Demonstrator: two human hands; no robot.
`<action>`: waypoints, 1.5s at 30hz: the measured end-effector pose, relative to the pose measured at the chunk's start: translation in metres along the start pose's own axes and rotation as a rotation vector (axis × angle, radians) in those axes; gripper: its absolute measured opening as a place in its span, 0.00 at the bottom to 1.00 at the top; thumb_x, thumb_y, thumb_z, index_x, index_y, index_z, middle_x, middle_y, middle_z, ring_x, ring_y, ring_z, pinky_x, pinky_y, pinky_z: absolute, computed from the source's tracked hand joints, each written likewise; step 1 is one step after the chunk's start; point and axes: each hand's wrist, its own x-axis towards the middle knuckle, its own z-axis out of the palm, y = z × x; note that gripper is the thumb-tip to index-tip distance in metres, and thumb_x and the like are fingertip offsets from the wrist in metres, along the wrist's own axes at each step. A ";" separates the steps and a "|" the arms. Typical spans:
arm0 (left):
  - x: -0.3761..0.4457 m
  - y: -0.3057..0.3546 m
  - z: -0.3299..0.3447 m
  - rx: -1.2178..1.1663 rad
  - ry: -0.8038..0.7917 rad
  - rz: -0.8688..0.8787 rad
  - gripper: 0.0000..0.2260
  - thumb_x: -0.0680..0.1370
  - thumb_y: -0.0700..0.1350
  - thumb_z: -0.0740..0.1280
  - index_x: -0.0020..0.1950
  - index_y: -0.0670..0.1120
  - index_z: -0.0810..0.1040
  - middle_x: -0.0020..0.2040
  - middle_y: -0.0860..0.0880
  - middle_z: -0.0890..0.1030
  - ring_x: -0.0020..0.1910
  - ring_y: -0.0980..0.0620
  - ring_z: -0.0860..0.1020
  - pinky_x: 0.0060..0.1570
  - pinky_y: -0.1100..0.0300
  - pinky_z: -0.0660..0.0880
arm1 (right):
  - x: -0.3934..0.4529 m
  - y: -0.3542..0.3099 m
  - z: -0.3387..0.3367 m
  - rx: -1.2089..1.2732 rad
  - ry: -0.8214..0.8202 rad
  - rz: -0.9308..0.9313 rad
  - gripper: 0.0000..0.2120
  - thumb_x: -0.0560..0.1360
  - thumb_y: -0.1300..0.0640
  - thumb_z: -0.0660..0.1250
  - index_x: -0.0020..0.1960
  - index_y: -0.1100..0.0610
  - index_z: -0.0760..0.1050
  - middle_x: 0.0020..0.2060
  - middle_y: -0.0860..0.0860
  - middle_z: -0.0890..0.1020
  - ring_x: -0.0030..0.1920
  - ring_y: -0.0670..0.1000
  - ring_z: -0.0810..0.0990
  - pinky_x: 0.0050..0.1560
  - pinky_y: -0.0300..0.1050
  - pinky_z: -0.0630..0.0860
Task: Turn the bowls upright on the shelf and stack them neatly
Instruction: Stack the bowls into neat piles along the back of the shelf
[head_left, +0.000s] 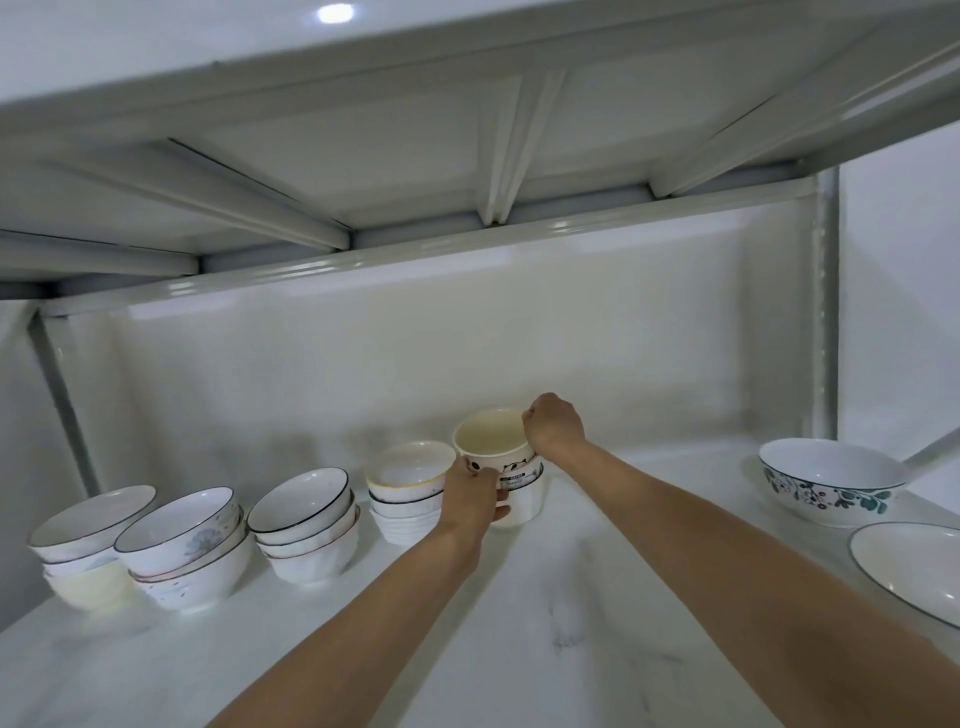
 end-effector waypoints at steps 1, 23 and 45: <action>0.000 -0.001 -0.001 0.004 -0.009 -0.004 0.16 0.78 0.34 0.55 0.64 0.39 0.72 0.42 0.48 0.75 0.37 0.51 0.74 0.42 0.56 0.79 | 0.001 0.001 0.001 -0.011 0.001 0.003 0.15 0.78 0.62 0.57 0.33 0.58 0.65 0.36 0.55 0.74 0.41 0.57 0.74 0.40 0.43 0.67; -0.045 0.010 0.056 0.173 -0.698 -0.133 0.06 0.80 0.40 0.63 0.54 0.40 0.77 0.46 0.42 0.80 0.39 0.47 0.81 0.46 0.53 0.81 | -0.036 0.028 -0.083 -0.204 -0.246 -0.092 0.13 0.77 0.58 0.61 0.56 0.64 0.77 0.49 0.58 0.84 0.46 0.56 0.82 0.47 0.48 0.79; -0.109 0.016 0.198 0.435 -1.224 -0.279 0.26 0.79 0.60 0.60 0.67 0.41 0.68 0.43 0.39 0.78 0.33 0.44 0.82 0.40 0.52 0.82 | -0.139 0.207 -0.287 -0.356 -0.382 0.440 0.25 0.70 0.38 0.71 0.52 0.59 0.80 0.50 0.54 0.83 0.46 0.52 0.82 0.50 0.47 0.81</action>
